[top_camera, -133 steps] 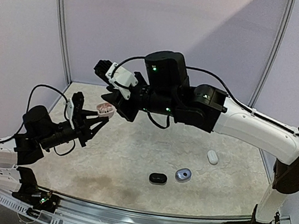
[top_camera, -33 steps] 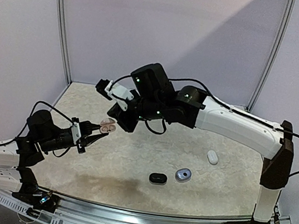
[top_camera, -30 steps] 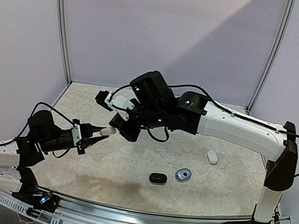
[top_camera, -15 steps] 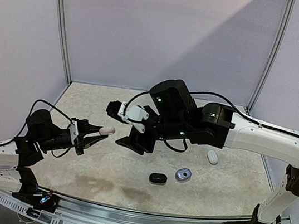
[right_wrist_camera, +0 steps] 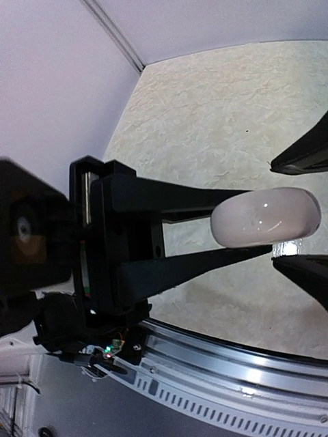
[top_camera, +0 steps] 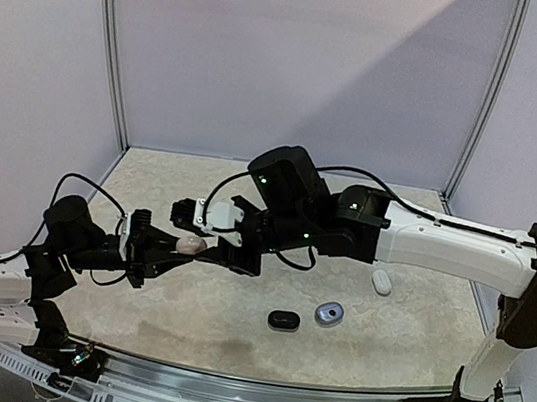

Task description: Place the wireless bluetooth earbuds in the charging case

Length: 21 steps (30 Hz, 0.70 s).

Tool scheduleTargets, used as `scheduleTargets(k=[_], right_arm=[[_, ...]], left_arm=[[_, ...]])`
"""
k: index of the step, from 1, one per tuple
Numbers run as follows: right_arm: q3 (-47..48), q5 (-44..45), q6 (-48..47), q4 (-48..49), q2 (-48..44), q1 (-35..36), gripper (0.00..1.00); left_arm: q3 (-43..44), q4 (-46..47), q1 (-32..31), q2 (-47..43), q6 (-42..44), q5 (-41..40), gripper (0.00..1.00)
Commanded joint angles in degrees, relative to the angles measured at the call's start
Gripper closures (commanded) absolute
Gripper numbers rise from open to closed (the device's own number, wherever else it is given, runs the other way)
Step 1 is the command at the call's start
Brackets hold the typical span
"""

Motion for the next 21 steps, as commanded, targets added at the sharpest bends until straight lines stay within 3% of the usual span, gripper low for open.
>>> scheduleTargets(k=[1,6,8,9,12,13,16,21], right_arm=[[2.4,-2.2,0.7,-0.3,2.3,-0.7,0.71],[2.4,-3.8,1.4,0.0,2.3,-0.7,0.98],[2.4,-3.5,2.0,-0.6,2.2,-1.0,1.00],[2.5,-3.2,2.7,-0.7,2.1,-1.3,1.00],[2.4,-1.9,8.0,-1.0,2.0,-4.2,1.00],[2.2,-1.0,10.8,-1.3,1.8,-6.0,1.00],[0.9,0.5,22.1,-5.1,1.9,-14.9,1.00],[-4.3,-11.1,47.7,-13.5,5.9,-32.4,1.00]], left_arm=[[1.6,-0.7,0.7,-0.3,-1.3,1.5,1.00],[1.4,-0.6,0.7,-0.3,-1.9,0.8,1.00],[1.2,0.0,0.7,-0.4,-3.0,-0.8,1.00],[0.9,0.8,0.7,-0.5,-4.1,-2.7,0.95],[-0.9,4.5,0.7,-0.6,-7.8,-10.6,0.09],[-1.2,5.0,0.7,-0.8,-8.4,-12.6,0.02],[-1.6,3.4,0.7,-1.5,-11.4,-18.9,0.01],[-2.7,1.5,0.8,-1.9,-15.4,-30.6,0.01]])
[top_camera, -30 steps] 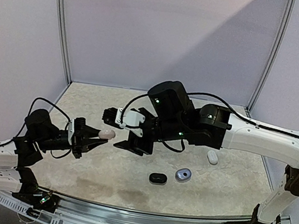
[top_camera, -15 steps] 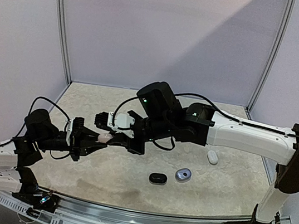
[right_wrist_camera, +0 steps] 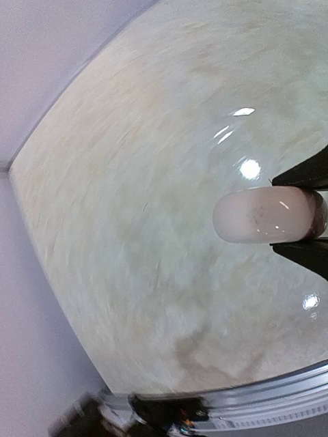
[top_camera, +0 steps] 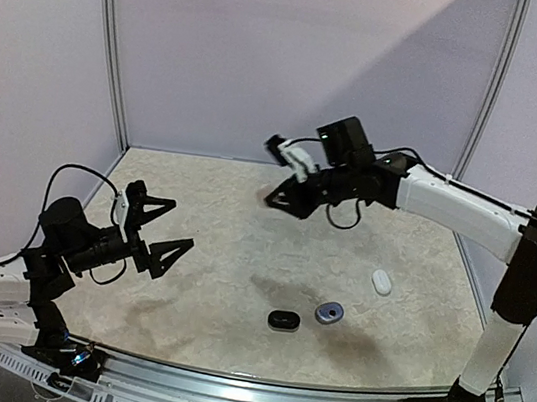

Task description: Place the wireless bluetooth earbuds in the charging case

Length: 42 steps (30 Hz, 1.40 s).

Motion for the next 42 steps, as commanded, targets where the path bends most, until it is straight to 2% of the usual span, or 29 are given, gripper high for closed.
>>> scheduleTargets(k=[1,5,12,14,18,23,28,32,35,40,42], right_arm=[[-6.0,-9.4,25.4,-10.5,5.1,-14.7,1.00],[-12.8,-14.6,29.3,-9.3,8.7,-18.8,1.00],[-16.0,-16.6,29.6,-7.9,13.1,-21.7,1.00],[-16.3,-16.2,29.5,-8.2,14.2,-22.2,0.95],[-16.2,-13.6,29.4,-9.1,14.7,-22.7,0.48],[-11.7,-6.8,28.0,-13.8,13.5,-22.6,0.03],[-5.7,-0.6,23.9,-16.3,8.5,-22.6,0.01],[-6.9,9.4,21.6,-10.4,0.8,-22.9,0.01],[-14.5,17.8,20.9,-0.6,-7.3,-25.5,0.01],[-31.3,20.2,26.7,13.1,-19.7,-36.2,0.01],[-39.6,25.4,26.0,19.8,-25.1,-37.3,0.01]], left_arm=[[-1.6,-1.0,0.5,-0.2,-4.2,-13.0,0.01],[-1.3,-1.8,0.6,0.4,-3.8,-15.5,0.01],[-1.8,-0.8,0.7,0.9,-3.8,-13.2,0.01],[-1.8,-0.9,0.7,0.8,-3.4,-13.5,0.01],[-1.7,-0.9,1.7,0.6,-3.1,-15.2,0.01],[-2.2,0.0,4.6,0.9,-1.8,-17.5,0.01],[-2.8,0.3,11.5,0.8,-1.5,-18.9,0.01],[-3.1,-1.0,20.4,0.4,-1.5,-18.5,0.01],[-3.6,-2.3,27.1,-0.6,-1.5,-15.1,0.01],[-4.5,-3.9,36.1,-1.2,-0.5,-11.1,0.01],[-5.3,-3.9,38.7,-0.9,0.9,-9.2,0.01]])
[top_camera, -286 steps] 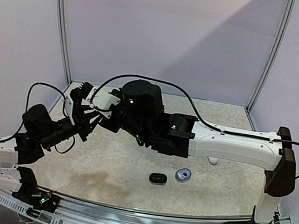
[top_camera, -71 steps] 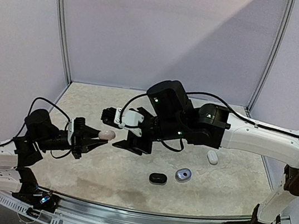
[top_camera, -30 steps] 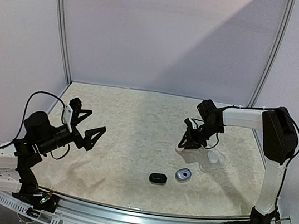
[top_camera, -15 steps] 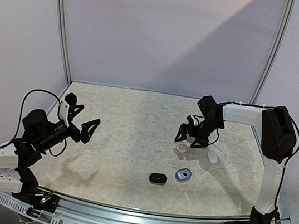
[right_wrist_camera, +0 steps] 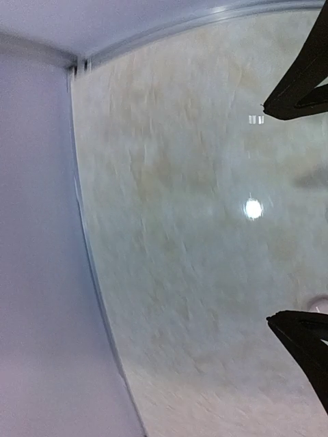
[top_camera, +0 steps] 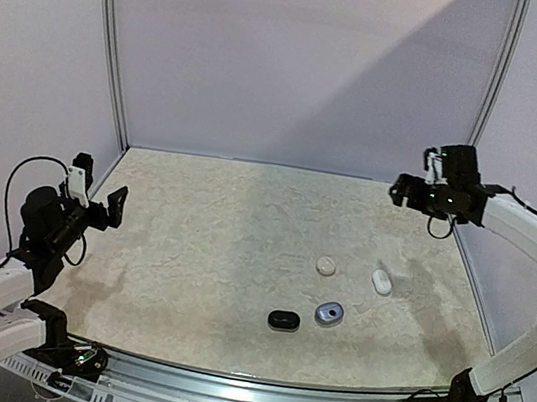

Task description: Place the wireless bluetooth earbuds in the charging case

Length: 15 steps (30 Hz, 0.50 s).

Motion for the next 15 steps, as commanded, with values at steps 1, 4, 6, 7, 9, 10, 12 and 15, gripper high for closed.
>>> scheduleTargets(k=[1,4,6,7,9,10,12,15], right_arm=[[-16.4,12.7,-0.1,16.2,-8.5,-3.8,0.01],[-26.4,20.7,-0.1,24.3,-15.6,-3.9,0.01],[-31.8,23.7,-0.3,28.0,-19.9,-4.0,0.01],[-34.4,25.9,-0.1,29.9,-22.7,-4.0,0.01],[-38.5,29.5,0.6,33.0,-25.6,-4.0,0.01],[-39.7,31.2,0.9,33.3,-26.6,-3.9,0.01],[-40.6,33.6,2.2,32.0,-26.7,-4.0,0.01],[-42.8,33.9,3.1,34.2,-26.2,-3.9,0.01]], left_arm=[[-2.2,-2.2,5.4,0.1,2.7,5.8,0.01],[-2.8,-3.1,8.0,1.2,2.8,8.6,0.01],[-2.9,-3.5,8.7,1.9,3.0,9.4,0.01],[-2.9,-3.6,8.9,2.1,2.9,9.6,0.01],[-3.0,-3.8,9.0,2.3,2.8,9.9,0.01],[-3.1,-3.8,9.1,2.4,2.9,10.3,0.01],[-3.2,-4.0,9.2,2.4,3.1,11.1,0.01],[-3.3,-4.0,9.2,2.2,3.2,11.3,0.01]])
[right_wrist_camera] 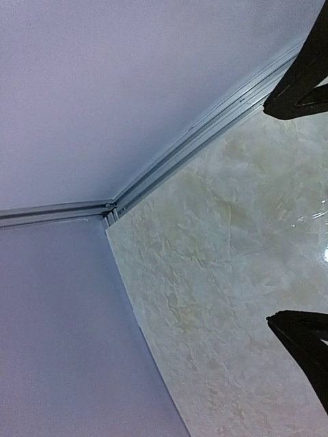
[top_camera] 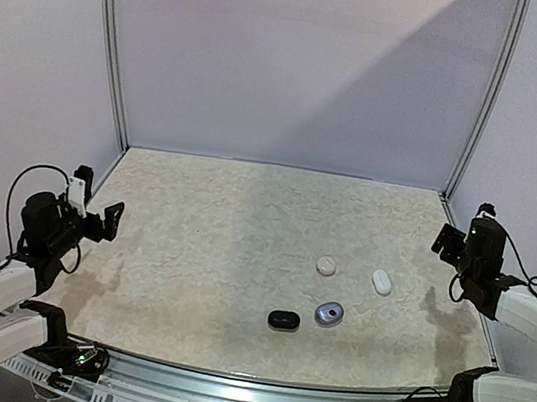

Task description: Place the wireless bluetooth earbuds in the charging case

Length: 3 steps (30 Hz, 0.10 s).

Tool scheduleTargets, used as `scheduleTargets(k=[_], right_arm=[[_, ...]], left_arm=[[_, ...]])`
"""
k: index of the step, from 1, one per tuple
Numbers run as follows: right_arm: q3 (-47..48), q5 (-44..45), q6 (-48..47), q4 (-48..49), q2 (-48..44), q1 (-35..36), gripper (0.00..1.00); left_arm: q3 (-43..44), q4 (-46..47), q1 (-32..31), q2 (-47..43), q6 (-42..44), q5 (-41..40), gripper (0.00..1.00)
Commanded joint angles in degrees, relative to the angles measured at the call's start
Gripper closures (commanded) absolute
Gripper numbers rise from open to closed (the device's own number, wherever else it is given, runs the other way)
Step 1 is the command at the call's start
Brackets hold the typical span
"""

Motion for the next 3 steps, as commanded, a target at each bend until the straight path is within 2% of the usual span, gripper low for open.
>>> scheduleTargets(k=[1,3], right_arm=[[-3.8,5.1,1.8,7.4,0.2,0.2,0.01],[-4.1,5.5,1.7,7.7,-0.3,0.2,0.01]], left_arm=[[-1.0,-1.0,0.7,0.0,0.9,2.0,0.01],[-1.1,-0.9,0.7,-0.3,1.0,2.2,0.01]])
